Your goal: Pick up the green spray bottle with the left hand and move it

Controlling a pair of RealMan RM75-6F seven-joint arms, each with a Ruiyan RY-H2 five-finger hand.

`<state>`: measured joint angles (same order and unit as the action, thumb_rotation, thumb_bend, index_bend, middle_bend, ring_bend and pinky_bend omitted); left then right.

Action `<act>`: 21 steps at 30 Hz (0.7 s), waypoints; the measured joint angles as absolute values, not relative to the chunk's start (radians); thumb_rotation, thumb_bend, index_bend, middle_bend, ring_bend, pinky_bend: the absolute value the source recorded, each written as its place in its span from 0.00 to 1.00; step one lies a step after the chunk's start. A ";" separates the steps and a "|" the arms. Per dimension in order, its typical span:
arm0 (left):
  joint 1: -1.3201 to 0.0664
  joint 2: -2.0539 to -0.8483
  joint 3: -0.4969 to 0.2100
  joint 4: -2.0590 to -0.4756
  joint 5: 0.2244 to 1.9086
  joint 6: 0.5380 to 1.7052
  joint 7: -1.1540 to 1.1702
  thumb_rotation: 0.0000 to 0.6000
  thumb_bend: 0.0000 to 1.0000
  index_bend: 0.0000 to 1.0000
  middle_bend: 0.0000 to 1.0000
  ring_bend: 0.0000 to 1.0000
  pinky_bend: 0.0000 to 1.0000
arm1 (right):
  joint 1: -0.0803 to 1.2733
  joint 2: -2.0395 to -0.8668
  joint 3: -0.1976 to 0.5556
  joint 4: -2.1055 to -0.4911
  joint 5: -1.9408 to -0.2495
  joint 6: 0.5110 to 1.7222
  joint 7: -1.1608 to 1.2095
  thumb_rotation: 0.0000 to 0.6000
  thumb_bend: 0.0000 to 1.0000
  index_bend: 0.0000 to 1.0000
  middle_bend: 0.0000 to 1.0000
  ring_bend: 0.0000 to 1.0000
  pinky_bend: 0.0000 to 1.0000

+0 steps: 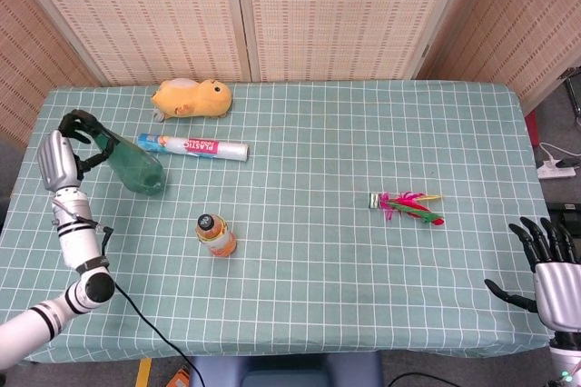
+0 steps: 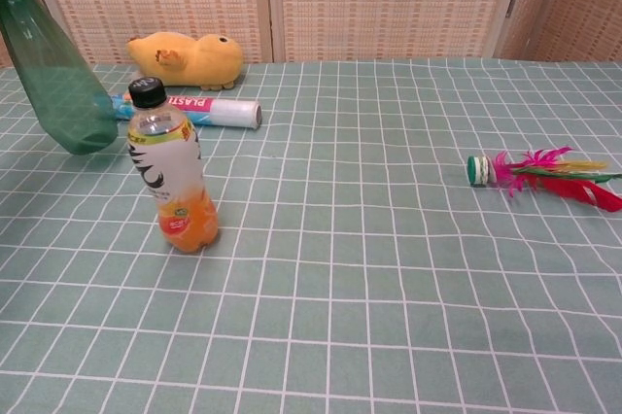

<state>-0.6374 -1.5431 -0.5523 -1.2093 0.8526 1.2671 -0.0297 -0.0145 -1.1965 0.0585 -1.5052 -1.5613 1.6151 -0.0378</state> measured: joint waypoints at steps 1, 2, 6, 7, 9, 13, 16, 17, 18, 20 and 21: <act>-0.639 -1.556 -0.545 -1.187 0.866 1.268 -0.043 1.00 0.29 0.34 0.55 0.48 0.28 | -0.014 -1.196 0.059 -1.507 -1.560 1.614 -0.040 1.00 0.00 0.18 0.11 0.00 0.00; -0.640 -1.564 -0.540 -1.172 0.877 1.270 -0.052 1.00 0.29 0.33 0.54 0.47 0.28 | -0.014 -1.196 0.059 -1.508 -1.560 1.614 -0.041 1.00 0.00 0.18 0.11 0.00 0.00; -0.643 -1.591 -0.523 -1.119 0.921 1.278 -0.091 1.00 0.29 0.30 0.51 0.44 0.26 | -0.014 -1.196 0.059 -1.509 -1.559 1.613 -0.040 1.00 0.00 0.18 0.11 0.00 0.00; -0.643 -1.598 -0.520 -1.107 0.929 1.279 -0.102 1.00 0.29 0.29 0.50 0.44 0.26 | -0.014 -1.196 0.059 -1.508 -1.559 1.613 -0.039 1.00 0.00 0.18 0.11 0.00 0.00; -0.643 -1.607 -0.516 -1.095 0.936 1.279 -0.113 1.00 0.29 0.27 0.49 0.42 0.25 | -0.014 -1.196 0.059 -1.508 -1.560 1.613 -0.037 1.00 0.00 0.18 0.11 0.00 0.00; -0.639 -1.618 -0.505 -1.075 0.953 1.277 -0.126 1.00 0.28 0.25 0.47 0.41 0.25 | -0.013 -1.195 0.059 -1.506 -1.561 1.613 -0.031 1.00 0.00 0.18 0.12 0.00 0.00; -0.636 -1.627 -0.500 -1.060 0.964 1.275 -0.139 1.00 0.28 0.24 0.46 0.40 0.24 | -0.013 -1.195 0.059 -1.505 -1.561 1.613 -0.029 1.00 0.00 0.18 0.12 0.00 0.00; -0.635 -1.628 -0.499 -1.057 0.967 1.275 -0.142 1.00 0.28 0.23 0.45 0.39 0.24 | -0.013 -1.195 0.059 -1.505 -1.561 1.613 -0.028 1.00 0.00 0.18 0.12 0.00 0.00; -0.634 -1.629 -0.498 -1.056 0.970 1.274 -0.145 1.00 0.28 0.23 0.44 0.39 0.24 | -0.013 -1.195 0.059 -1.505 -1.562 1.613 -0.028 1.00 0.00 0.18 0.12 0.00 0.00; -0.631 -1.630 -0.497 -1.056 0.974 1.272 -0.150 1.00 0.28 0.20 0.42 0.38 0.24 | -0.013 -1.196 0.059 -1.504 -1.562 1.613 -0.028 1.00 0.00 0.18 0.12 0.00 0.00; -0.629 -1.629 -0.496 -1.058 0.975 1.270 -0.151 1.00 0.28 0.19 0.41 0.38 0.24 | -0.013 -1.196 0.059 -1.504 -1.562 1.613 -0.028 1.00 0.00 0.18 0.12 0.00 0.00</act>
<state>-0.6294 -1.6294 -0.4964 -1.0581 0.9749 1.2703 -0.1508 -0.0130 -1.1957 0.0587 -1.5042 -1.5620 1.6132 -0.0277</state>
